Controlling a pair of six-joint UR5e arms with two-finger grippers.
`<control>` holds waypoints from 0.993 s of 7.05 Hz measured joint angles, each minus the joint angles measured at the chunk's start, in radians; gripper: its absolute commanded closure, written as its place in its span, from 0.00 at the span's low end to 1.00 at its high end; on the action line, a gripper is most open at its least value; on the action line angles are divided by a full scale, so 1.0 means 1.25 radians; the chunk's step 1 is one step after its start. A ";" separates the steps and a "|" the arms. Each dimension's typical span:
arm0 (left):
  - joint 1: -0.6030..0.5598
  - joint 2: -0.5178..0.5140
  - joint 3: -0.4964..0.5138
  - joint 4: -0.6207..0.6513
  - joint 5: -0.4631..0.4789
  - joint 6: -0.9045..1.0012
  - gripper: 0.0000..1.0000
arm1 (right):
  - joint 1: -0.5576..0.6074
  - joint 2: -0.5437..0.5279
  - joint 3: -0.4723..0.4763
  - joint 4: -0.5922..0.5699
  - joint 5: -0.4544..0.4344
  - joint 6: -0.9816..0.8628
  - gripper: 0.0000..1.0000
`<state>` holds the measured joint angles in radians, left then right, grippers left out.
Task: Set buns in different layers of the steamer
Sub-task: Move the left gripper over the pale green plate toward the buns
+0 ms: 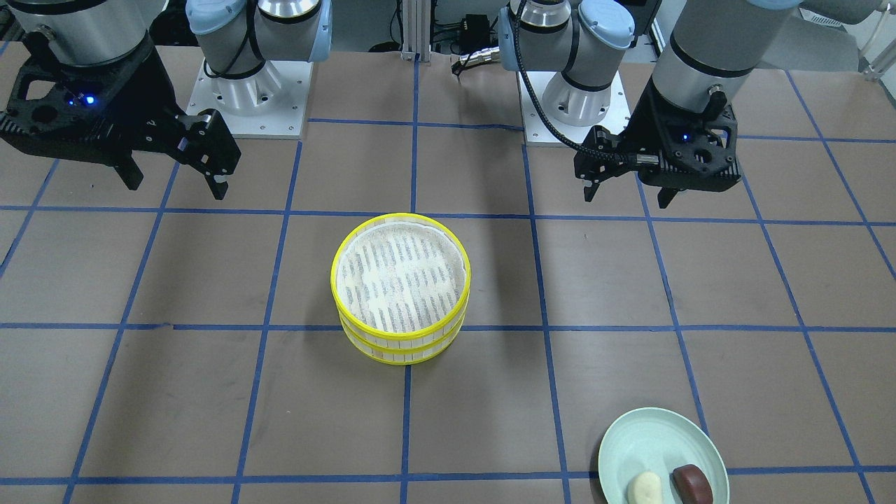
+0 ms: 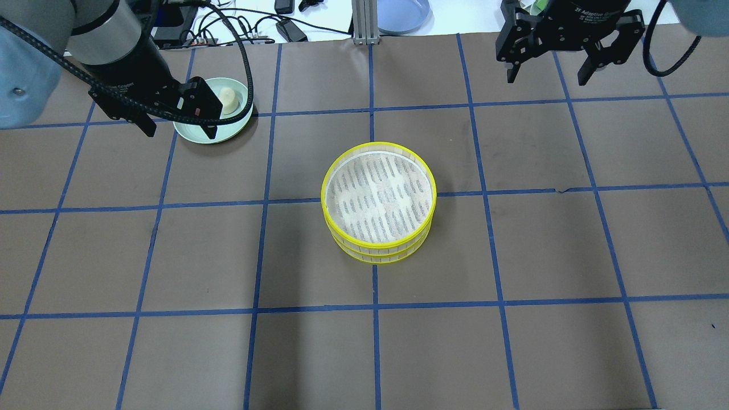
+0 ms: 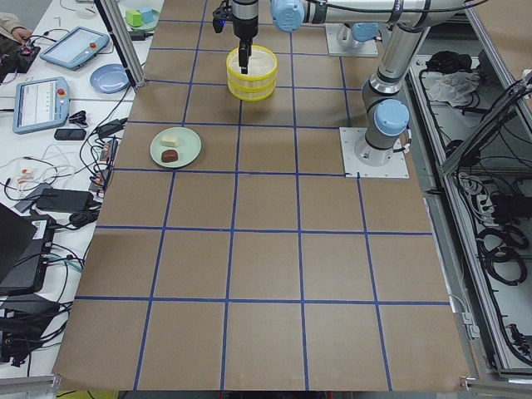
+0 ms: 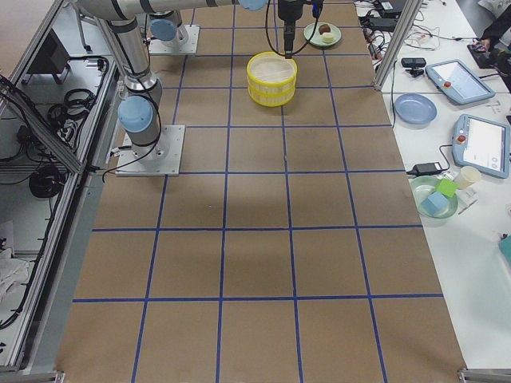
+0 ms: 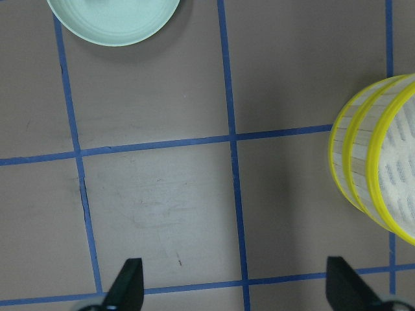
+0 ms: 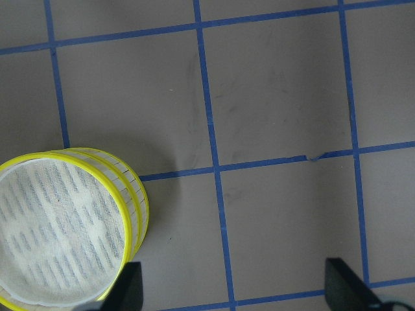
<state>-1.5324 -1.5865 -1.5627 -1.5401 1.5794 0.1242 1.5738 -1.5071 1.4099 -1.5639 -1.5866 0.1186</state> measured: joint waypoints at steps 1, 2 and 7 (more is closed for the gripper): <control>0.000 0.000 0.000 0.000 0.000 0.000 0.00 | 0.000 -0.001 0.004 -0.005 0.000 -0.001 0.01; 0.000 0.000 -0.001 0.000 0.003 0.001 0.00 | 0.000 -0.001 0.007 -0.007 0.000 -0.001 0.01; 0.020 -0.002 -0.004 0.032 0.010 0.061 0.00 | 0.001 -0.002 0.010 -0.008 0.000 -0.002 0.01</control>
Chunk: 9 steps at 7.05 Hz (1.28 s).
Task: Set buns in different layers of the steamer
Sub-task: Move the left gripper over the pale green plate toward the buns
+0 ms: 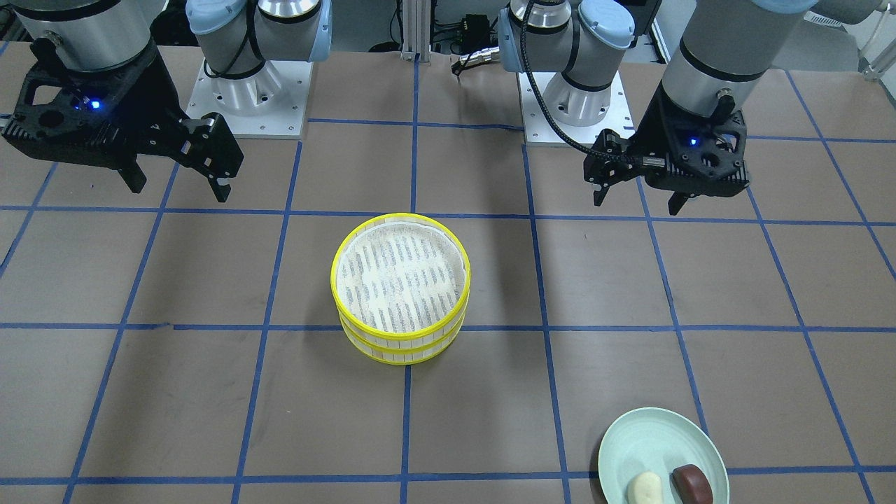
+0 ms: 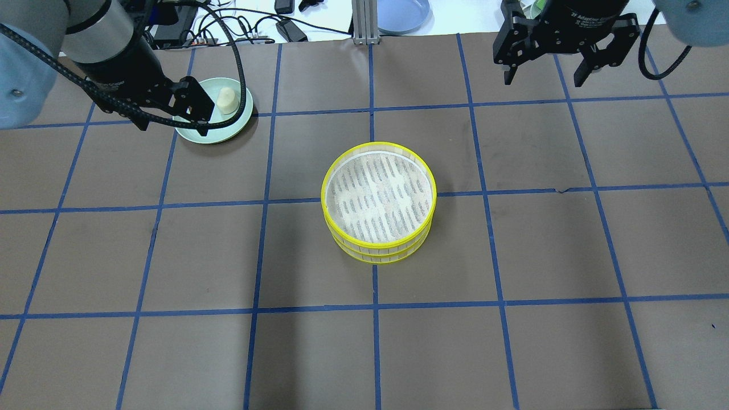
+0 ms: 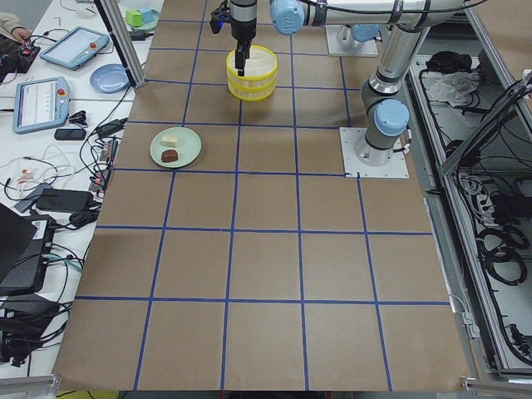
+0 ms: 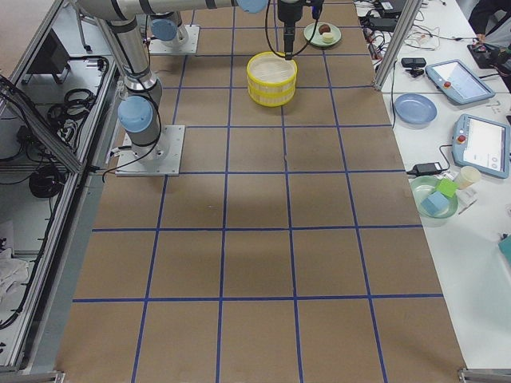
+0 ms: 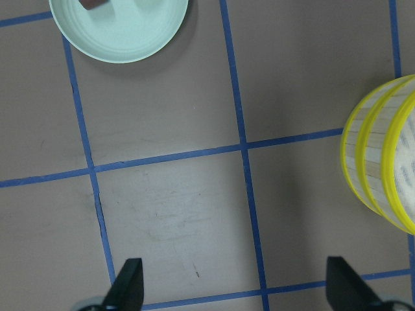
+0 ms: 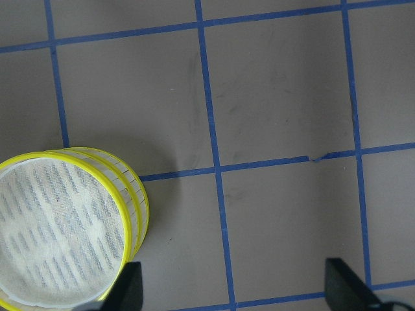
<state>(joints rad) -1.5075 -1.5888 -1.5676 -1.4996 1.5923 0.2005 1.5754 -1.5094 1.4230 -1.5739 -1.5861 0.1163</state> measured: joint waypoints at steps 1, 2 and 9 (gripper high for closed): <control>0.012 0.000 -0.001 0.002 0.001 0.003 0.00 | 0.000 0.000 0.001 0.000 0.000 -0.001 0.02; 0.026 -0.001 -0.002 0.001 0.002 0.005 0.00 | 0.000 0.000 0.001 0.000 0.000 -0.002 0.02; 0.051 -0.011 -0.003 0.010 0.001 -0.006 0.00 | 0.000 -0.001 0.008 0.002 0.000 -0.007 0.03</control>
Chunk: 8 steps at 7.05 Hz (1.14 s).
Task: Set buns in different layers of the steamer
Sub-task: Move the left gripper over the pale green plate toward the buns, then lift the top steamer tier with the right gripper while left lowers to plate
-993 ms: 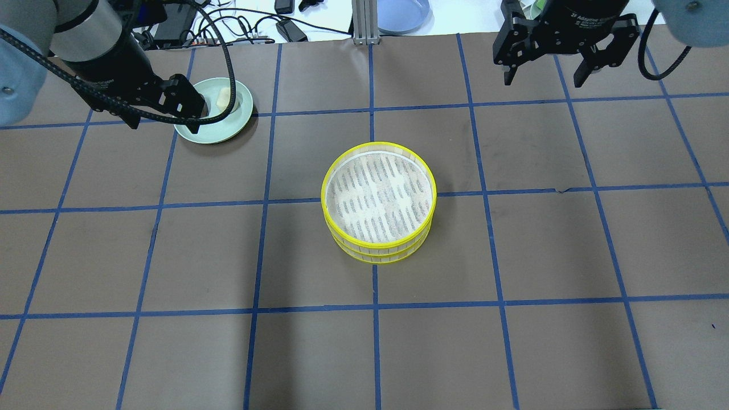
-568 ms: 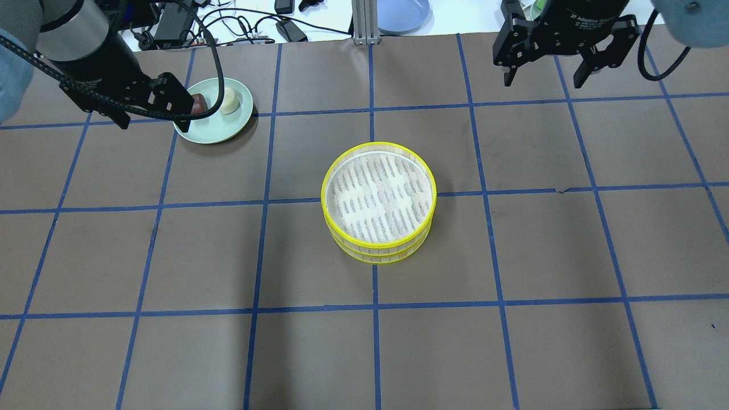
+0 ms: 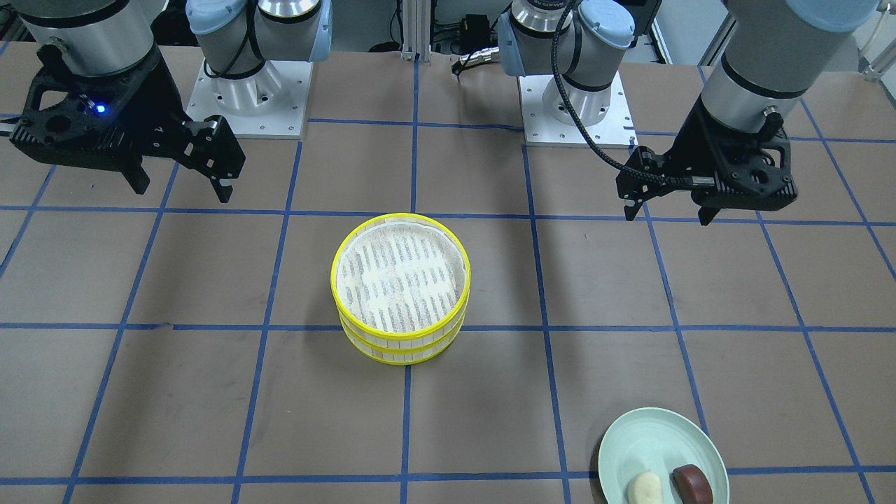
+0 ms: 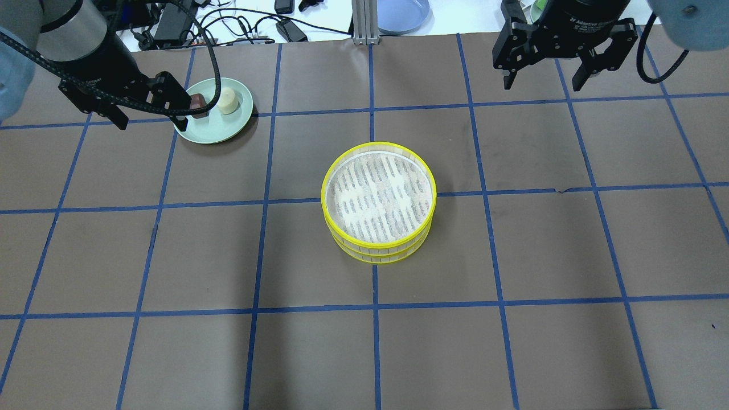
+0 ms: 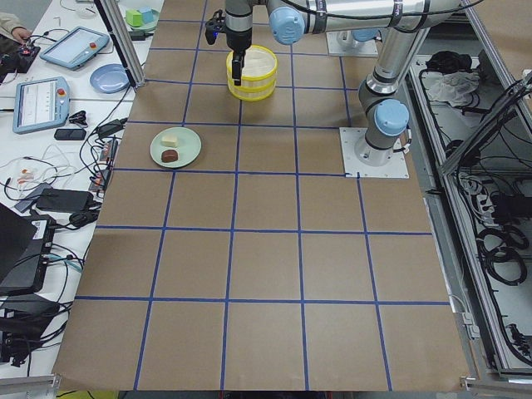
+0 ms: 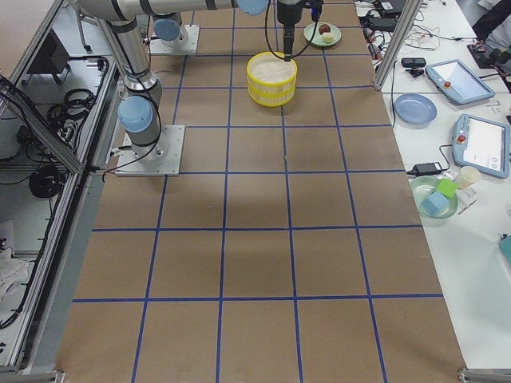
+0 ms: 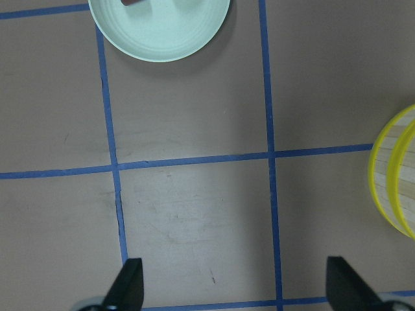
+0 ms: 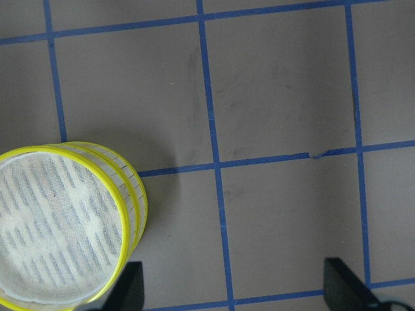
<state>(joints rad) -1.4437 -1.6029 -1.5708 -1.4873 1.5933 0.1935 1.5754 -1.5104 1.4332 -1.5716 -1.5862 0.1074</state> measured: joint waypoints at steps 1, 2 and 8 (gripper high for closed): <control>0.001 -0.002 0.000 0.000 0.003 0.001 0.00 | 0.000 -0.001 0.002 0.000 0.000 0.000 0.03; 0.002 -0.004 0.000 0.000 0.005 0.000 0.00 | 0.000 -0.002 0.006 0.000 0.000 0.000 0.03; 0.003 -0.171 -0.025 0.342 -0.030 0.017 0.00 | 0.094 0.044 0.108 -0.100 -0.008 0.068 0.14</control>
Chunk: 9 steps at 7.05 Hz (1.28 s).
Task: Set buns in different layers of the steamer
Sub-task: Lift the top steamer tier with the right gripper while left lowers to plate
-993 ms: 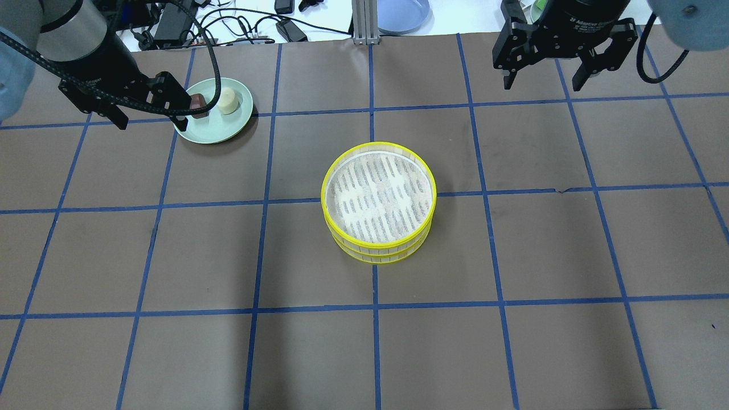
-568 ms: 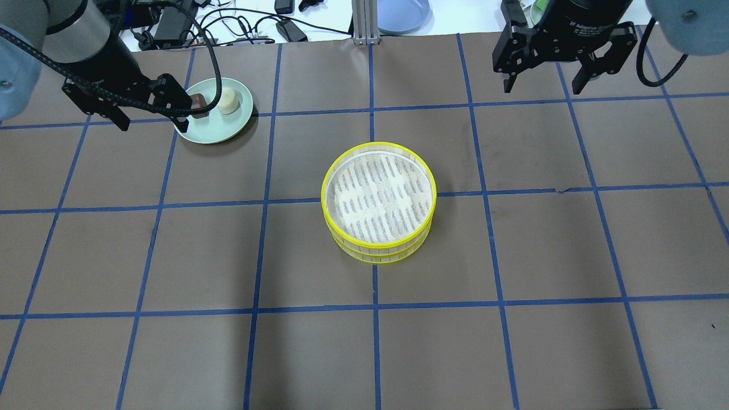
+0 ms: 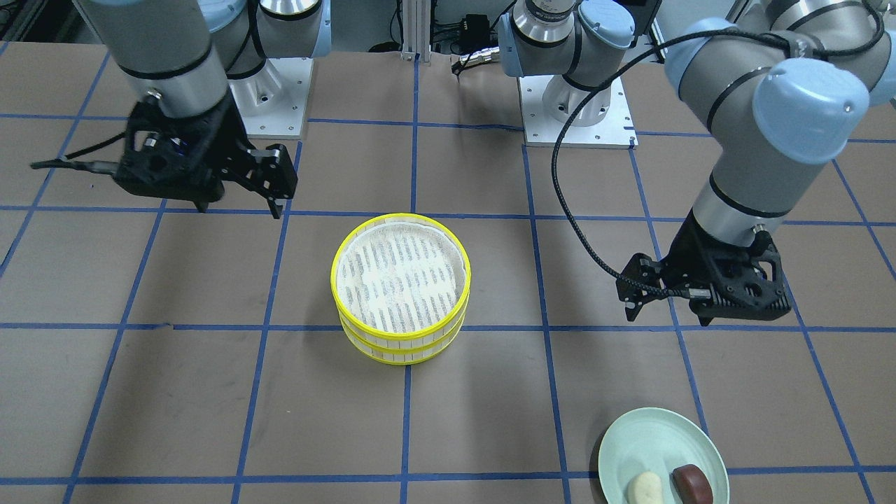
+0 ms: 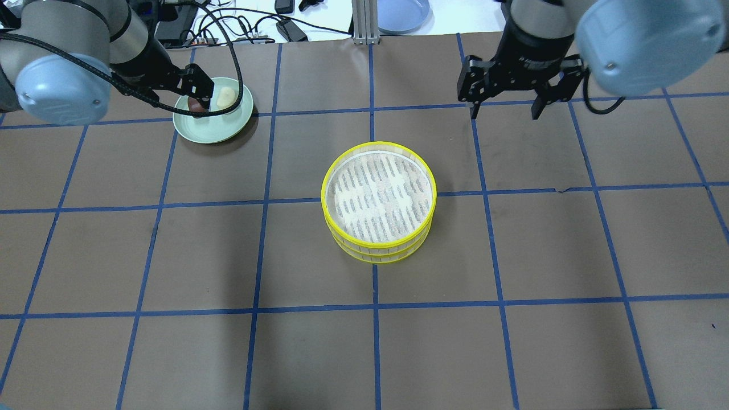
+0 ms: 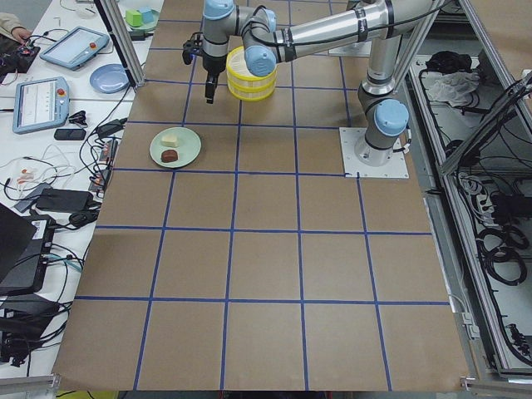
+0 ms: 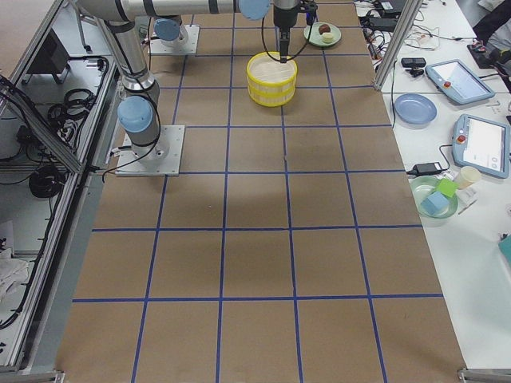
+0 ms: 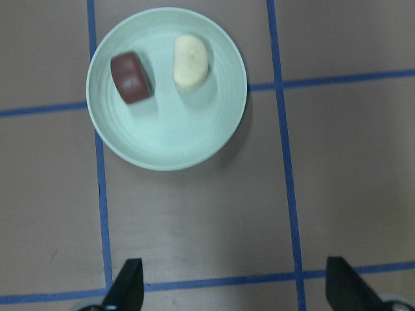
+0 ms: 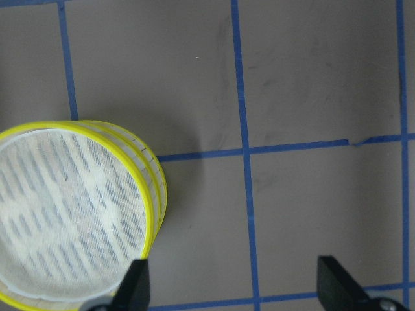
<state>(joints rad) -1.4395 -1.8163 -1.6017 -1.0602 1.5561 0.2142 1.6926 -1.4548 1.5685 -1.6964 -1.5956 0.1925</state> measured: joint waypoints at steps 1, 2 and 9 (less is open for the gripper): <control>0.003 -0.049 0.003 0.093 -0.008 0.021 0.00 | 0.035 0.042 0.054 -0.066 -0.001 0.029 0.14; 0.019 -0.097 0.007 0.177 -0.024 0.081 0.00 | 0.059 0.084 0.089 -0.114 0.001 0.050 0.15; 0.095 -0.324 0.098 0.312 -0.181 0.236 0.06 | 0.076 0.161 0.107 -0.151 0.008 0.022 1.00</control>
<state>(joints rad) -1.3208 -2.2211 -1.4786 -0.6707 1.3301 0.5091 1.7882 -1.2541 1.7024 -1.8850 -1.5862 0.2199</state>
